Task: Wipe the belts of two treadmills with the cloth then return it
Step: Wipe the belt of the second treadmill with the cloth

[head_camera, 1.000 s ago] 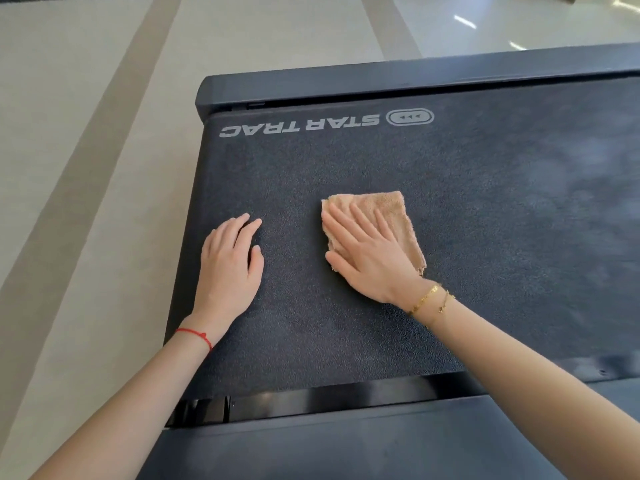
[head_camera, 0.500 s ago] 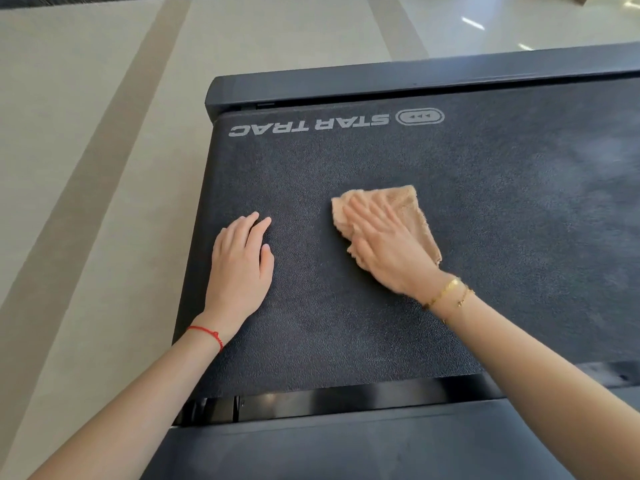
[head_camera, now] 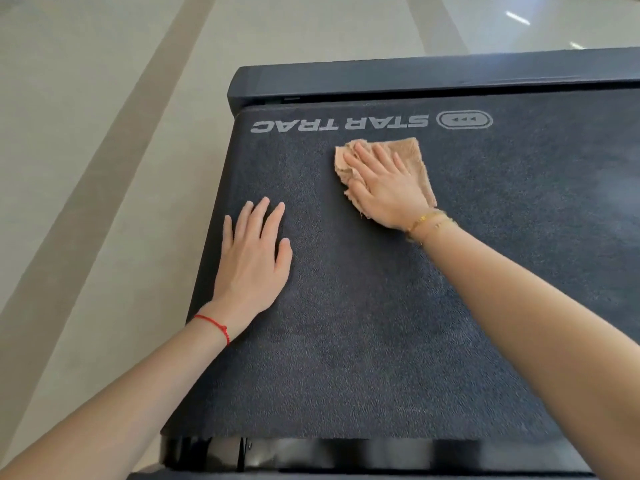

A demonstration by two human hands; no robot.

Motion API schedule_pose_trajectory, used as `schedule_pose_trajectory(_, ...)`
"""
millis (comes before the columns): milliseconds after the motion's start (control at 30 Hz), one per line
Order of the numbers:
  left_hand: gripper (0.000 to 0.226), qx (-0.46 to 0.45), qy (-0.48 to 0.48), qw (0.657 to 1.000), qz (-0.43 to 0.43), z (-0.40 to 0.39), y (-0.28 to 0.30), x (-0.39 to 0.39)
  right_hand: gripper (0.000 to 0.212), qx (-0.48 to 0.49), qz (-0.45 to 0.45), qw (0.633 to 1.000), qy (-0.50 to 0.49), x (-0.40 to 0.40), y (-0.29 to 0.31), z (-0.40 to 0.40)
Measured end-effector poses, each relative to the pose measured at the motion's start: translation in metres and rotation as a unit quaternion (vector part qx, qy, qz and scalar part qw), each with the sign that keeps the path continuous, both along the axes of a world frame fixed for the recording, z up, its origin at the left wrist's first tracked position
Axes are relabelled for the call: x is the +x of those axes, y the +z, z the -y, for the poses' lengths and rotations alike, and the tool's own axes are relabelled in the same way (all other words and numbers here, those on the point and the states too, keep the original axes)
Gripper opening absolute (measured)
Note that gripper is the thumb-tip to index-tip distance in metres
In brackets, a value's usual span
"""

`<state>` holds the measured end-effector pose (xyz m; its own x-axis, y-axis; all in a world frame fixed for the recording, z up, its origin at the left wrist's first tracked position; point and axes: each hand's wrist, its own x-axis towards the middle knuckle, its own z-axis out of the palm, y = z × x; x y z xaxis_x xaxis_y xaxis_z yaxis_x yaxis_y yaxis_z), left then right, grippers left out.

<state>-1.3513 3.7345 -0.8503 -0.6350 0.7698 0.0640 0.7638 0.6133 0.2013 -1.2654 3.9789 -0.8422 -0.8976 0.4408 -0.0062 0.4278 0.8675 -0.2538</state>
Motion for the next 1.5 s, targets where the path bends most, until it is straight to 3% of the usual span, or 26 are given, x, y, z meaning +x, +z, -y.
schedule_pose_trajectory(333,0.063,-0.014,0.004,1.0,-0.025,-0.004,-0.004,0.002,0.053,-0.018,-0.011,0.997,0.078,-0.157,0.004,0.028)
schedule_pose_trajectory(533,0.063,-0.018,-0.001,1.0,-0.021,-0.003,-0.006,-0.001,0.054,0.006,-0.01,0.988,0.156,-0.184,0.001,0.017)
schedule_pose_trajectory(733,0.062,-0.016,0.0,0.999,-0.032,-0.004,-0.009,-0.001,0.055,0.004,-0.008,0.999,0.032,-0.191,-0.001,-0.02)
schedule_pose_trajectory(833,0.061,-0.023,0.0,0.999,-0.037,-0.005,-0.01,0.0,0.054,0.004,-0.018,0.998,0.058,-0.197,0.002,0.006)
schedule_pose_trajectory(967,0.061,-0.016,-0.002,1.0,-0.027,-0.004,-0.007,-0.001,0.052,0.017,-0.014,0.976,0.216,-0.177,0.003,0.043)
schedule_pose_trajectory(1033,0.061,-0.011,-0.002,1.0,-0.022,-0.002,-0.006,-0.001,0.052,0.018,-0.014,0.969,0.245,-0.155,0.001,0.037)
schedule_pose_trajectory(1133,0.061,-0.001,-0.003,1.0,-0.017,-0.001,-0.004,-0.002,0.053,0.046,-0.018,0.988,0.148,-0.119,0.0,-0.002)
schedule_pose_trajectory(1267,0.056,0.013,-0.001,1.0,-0.008,-0.001,-0.002,0.001,0.053,0.01,-0.001,1.0,0.012,-0.062,0.001,-0.036)
schedule_pose_trajectory(1500,0.052,0.028,0.002,0.999,0.021,0.019,0.001,0.011,0.052,0.001,-0.01,0.991,0.137,0.035,0.0,0.05)
